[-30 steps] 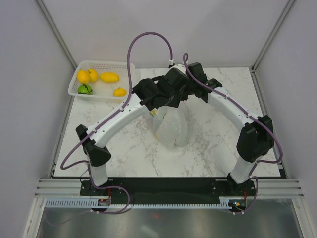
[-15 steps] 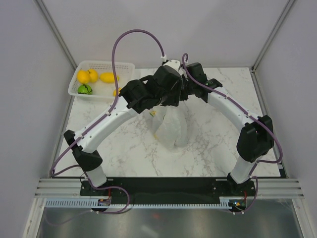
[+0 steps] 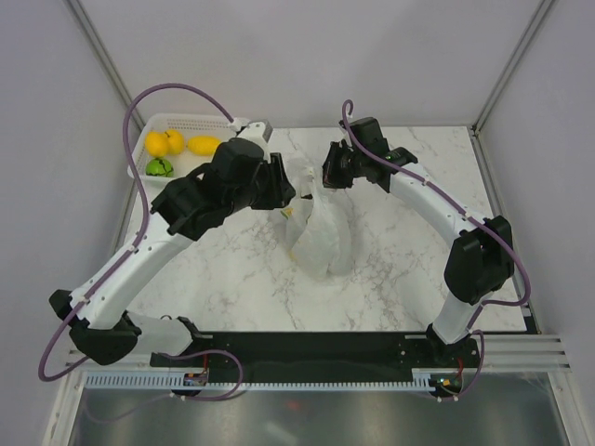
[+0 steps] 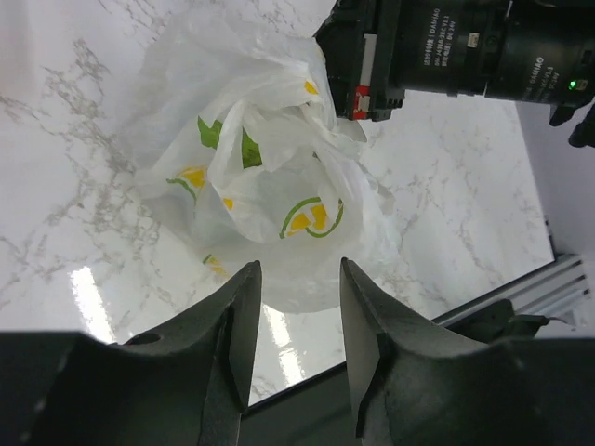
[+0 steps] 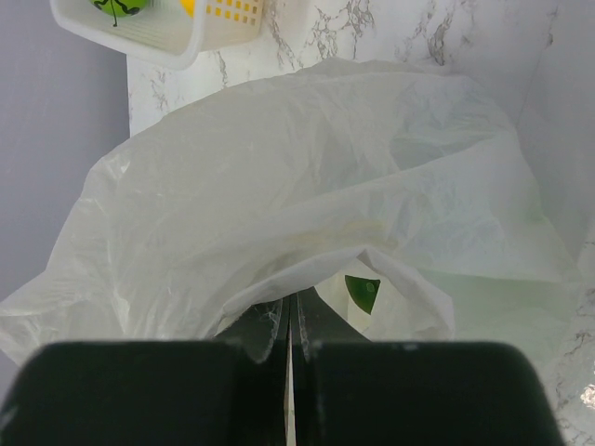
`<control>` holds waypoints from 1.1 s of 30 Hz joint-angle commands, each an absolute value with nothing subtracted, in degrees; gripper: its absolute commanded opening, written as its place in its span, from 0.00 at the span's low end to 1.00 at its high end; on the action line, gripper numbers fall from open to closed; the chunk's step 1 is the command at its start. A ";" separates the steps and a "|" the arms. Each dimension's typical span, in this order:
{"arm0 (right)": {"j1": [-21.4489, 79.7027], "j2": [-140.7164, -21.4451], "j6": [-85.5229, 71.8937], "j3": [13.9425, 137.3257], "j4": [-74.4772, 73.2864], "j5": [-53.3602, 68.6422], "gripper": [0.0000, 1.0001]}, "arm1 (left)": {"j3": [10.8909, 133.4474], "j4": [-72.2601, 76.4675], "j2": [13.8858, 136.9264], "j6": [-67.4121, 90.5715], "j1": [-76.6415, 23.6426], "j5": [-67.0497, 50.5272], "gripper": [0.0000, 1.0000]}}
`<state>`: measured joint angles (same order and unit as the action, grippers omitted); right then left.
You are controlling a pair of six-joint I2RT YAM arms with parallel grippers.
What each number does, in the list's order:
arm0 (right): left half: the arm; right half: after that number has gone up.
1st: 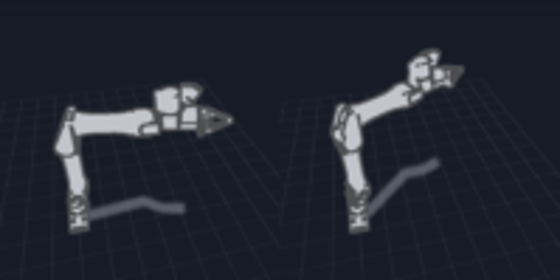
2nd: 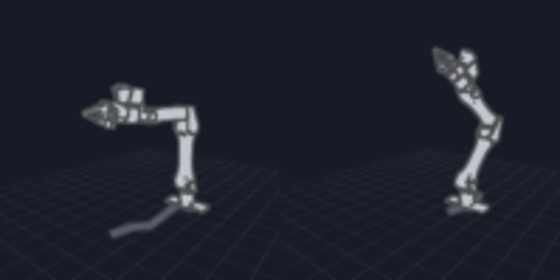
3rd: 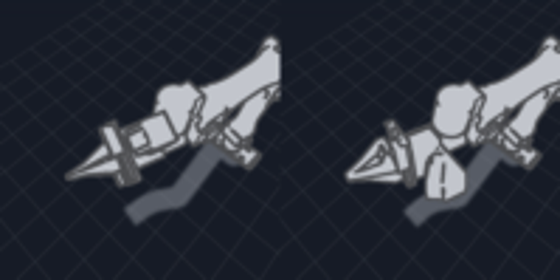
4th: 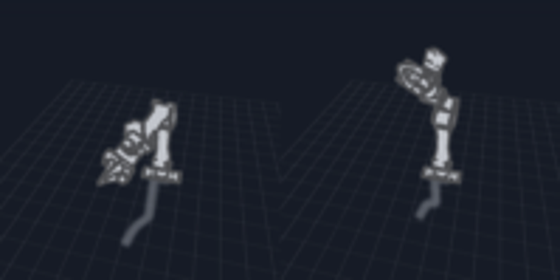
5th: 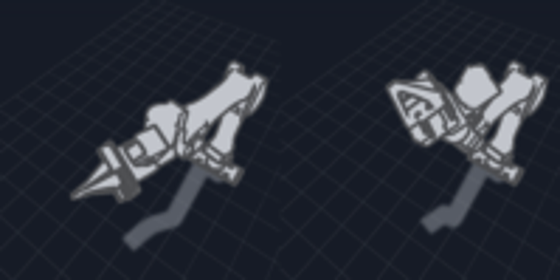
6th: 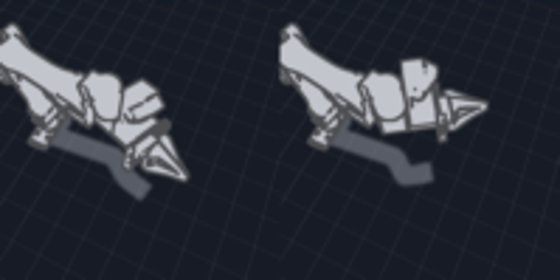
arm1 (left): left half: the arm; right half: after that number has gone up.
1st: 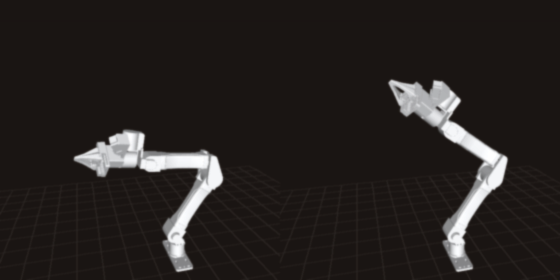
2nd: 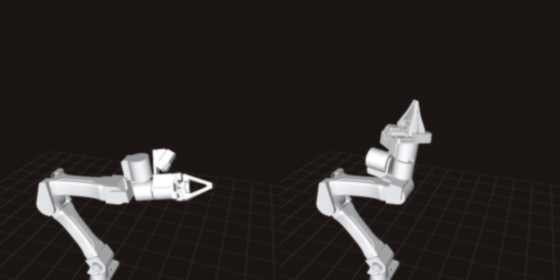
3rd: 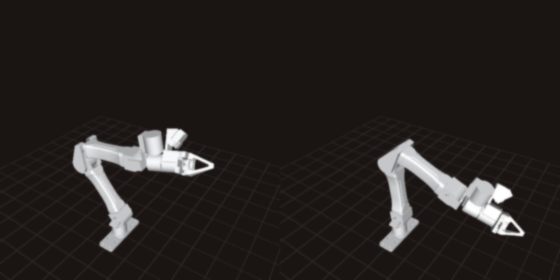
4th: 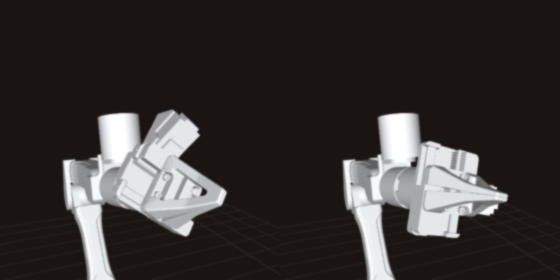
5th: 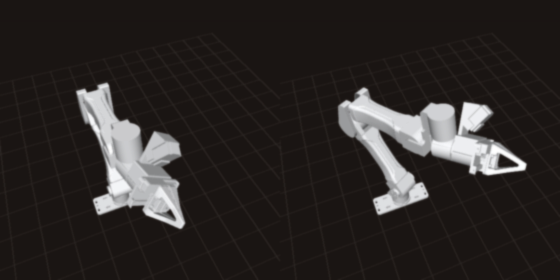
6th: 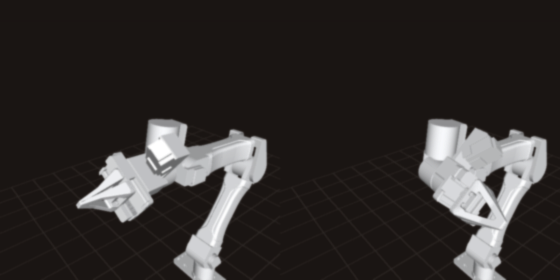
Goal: Place the fake fruits into the plastic bag and tie a complex knot
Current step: Tie the plastic bag at the center of the board.
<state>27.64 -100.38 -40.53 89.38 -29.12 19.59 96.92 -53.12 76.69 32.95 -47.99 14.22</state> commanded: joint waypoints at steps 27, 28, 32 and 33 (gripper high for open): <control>27.86 -99.14 -39.82 90.88 -28.74 18.63 0.00 | 73.66 -26.81 72.08 50.80 -38.06 -5.81 0.52; 27.77 -99.14 -39.73 90.88 -28.83 18.63 0.00 | 73.22 -26.11 71.46 50.97 -37.88 -5.71 0.53; 27.86 -99.05 -39.73 90.62 -28.83 18.72 0.00 | 70.67 -23.91 68.82 52.29 -37.44 -5.71 0.60; 27.86 -99.05 -39.73 90.62 -28.74 18.63 0.00 | 69.88 -23.56 68.12 52.29 -37.35 -6.15 0.60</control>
<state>27.64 -100.38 -40.45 89.38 -29.32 19.42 71.05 -28.08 71.50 49.71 -37.89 -7.35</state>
